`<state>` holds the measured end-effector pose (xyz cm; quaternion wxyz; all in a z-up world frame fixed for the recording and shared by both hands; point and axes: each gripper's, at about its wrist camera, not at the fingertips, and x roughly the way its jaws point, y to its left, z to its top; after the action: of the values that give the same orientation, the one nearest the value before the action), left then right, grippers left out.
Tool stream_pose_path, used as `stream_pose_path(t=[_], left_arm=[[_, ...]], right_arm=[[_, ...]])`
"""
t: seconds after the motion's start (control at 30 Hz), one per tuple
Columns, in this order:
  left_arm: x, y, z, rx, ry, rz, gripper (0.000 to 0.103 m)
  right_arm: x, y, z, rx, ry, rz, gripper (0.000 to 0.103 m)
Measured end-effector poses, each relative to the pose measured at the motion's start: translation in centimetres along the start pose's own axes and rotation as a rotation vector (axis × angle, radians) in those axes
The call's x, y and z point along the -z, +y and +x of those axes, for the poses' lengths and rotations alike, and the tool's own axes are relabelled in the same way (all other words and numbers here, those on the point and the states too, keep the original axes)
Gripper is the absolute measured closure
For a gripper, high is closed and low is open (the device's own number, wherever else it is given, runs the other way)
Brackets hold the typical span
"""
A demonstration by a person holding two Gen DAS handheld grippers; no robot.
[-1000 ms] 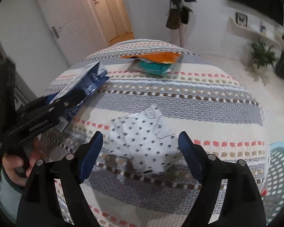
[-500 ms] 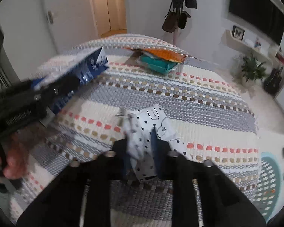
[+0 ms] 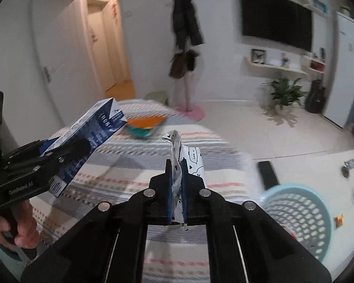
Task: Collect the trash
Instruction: 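Carry carton and polka-dot paper over the blue basket and open both grippers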
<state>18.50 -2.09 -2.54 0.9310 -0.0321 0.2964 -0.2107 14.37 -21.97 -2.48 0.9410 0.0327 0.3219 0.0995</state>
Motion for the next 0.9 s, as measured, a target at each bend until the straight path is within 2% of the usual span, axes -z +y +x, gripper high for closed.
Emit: stream_pose_path(t=[0.27, 0.47, 0.6, 0.9], left_arm=[[-0.4, -9.2, 3.3, 0.112, 0.046, 0.097, 0.052], [0.5, -14.3, 7.0, 0.174, 0.125, 0.15, 0.052], [1.5, -16.5, 9.3, 0.211, 0.182, 0.166, 0.052], [3.6, -19.3, 12.4, 0.251, 0.278, 0.209, 0.05]], right_arm=[[2.4, -10.0, -4.9, 0.139, -0.059, 0.174, 0.098], [5.4, -17.4, -6.0, 0.194, -0.015, 0.33, 0.098], [7.9, -20.2, -5.6, 0.226, 0.046, 0.396, 0.098], [11.0, -22.2, -3.4, 0.23, 0.154, 0.485, 0.096]])
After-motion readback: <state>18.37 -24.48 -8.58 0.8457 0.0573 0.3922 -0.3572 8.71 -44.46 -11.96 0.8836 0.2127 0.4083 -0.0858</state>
